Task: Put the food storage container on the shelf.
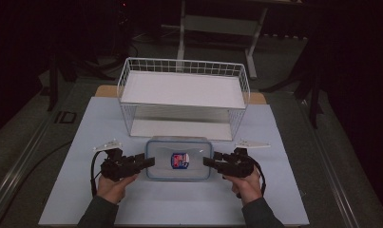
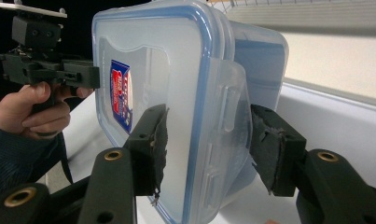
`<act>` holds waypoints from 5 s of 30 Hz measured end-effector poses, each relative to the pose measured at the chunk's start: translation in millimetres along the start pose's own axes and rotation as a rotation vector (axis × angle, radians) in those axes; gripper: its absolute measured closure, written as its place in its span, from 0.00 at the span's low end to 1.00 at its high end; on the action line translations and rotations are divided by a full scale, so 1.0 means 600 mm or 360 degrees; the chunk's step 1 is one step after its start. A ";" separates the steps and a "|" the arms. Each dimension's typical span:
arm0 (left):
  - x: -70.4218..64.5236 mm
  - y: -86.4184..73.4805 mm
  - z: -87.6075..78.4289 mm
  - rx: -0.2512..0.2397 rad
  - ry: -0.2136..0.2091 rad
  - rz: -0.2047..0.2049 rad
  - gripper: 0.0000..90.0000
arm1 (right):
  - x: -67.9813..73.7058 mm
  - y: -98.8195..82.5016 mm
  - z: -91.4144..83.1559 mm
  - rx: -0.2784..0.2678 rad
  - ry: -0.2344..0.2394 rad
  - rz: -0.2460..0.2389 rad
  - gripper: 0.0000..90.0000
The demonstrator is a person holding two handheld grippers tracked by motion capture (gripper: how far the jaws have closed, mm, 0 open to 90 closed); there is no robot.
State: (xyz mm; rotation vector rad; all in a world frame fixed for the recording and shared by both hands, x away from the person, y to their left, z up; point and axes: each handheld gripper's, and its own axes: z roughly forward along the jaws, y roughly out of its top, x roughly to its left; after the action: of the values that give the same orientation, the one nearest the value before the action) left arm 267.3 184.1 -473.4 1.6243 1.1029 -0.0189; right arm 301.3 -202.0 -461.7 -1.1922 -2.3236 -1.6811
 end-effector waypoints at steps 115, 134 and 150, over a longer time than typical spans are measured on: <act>0.010 0.297 0.012 -0.0448 -0.0077 0.0170 0.58 | -0.023 0.295 -0.013 -0.0362 -0.0048 -0.0223 0.54; 0.026 0.323 0.034 -0.0385 -0.0035 0.0090 0.56 | -0.050 0.312 0.002 -0.0350 -0.0067 -0.0039 0.53; 0.035 0.330 0.067 -0.0383 0.0096 -0.0014 0.53 | -0.065 0.317 0.024 -0.0368 -0.0222 0.0086 0.37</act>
State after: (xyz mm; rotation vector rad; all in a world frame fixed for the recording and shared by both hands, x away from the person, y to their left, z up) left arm 428.7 176.9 -349.9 1.4118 1.1136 0.1529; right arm 447.4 -189.2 -333.5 -1.4415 -2.1932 -1.9500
